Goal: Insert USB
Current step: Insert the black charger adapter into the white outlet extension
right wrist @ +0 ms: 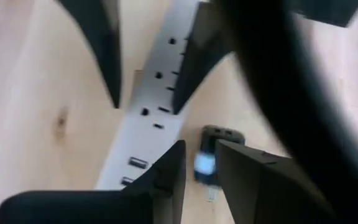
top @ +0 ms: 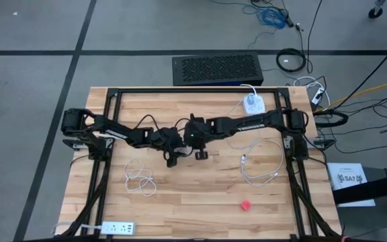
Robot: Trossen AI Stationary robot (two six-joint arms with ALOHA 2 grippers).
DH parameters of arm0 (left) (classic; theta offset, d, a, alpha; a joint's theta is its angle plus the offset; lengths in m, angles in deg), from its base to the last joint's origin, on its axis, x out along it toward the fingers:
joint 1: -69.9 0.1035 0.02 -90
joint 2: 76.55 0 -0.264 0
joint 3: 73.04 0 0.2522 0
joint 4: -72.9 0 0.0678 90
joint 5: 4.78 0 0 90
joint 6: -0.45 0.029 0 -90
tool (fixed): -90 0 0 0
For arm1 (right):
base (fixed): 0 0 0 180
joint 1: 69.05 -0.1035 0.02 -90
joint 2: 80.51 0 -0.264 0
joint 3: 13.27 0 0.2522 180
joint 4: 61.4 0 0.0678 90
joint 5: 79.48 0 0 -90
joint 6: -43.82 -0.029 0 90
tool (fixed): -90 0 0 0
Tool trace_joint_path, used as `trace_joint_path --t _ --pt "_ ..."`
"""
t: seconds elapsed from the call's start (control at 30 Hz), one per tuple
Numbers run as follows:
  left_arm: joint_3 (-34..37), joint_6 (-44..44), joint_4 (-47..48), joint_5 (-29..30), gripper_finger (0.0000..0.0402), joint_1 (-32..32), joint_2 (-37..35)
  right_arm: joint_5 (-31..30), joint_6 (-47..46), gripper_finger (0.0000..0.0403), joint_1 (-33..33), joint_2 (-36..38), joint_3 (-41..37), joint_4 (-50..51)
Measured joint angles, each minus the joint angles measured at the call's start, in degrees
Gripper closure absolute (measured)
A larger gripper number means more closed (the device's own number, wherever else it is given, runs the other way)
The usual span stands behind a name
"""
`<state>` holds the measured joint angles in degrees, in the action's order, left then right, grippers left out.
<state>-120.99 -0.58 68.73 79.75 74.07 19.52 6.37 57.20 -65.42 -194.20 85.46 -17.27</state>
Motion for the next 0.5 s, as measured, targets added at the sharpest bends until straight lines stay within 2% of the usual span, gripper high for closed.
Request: trace_joint_path --t 0.27,0.5 --pt "0.0 0.1 0.0 0.0 0.0210 -0.2 0.0 0.0 -4.4 0.0313 2.9 0.5 0.0 0.5" --pt "0.0 0.1 0.0 -0.1 0.0210 -0.2 0.0 0.1 -7.2 0.0262 4.8 -1.3 0.0 -0.4"
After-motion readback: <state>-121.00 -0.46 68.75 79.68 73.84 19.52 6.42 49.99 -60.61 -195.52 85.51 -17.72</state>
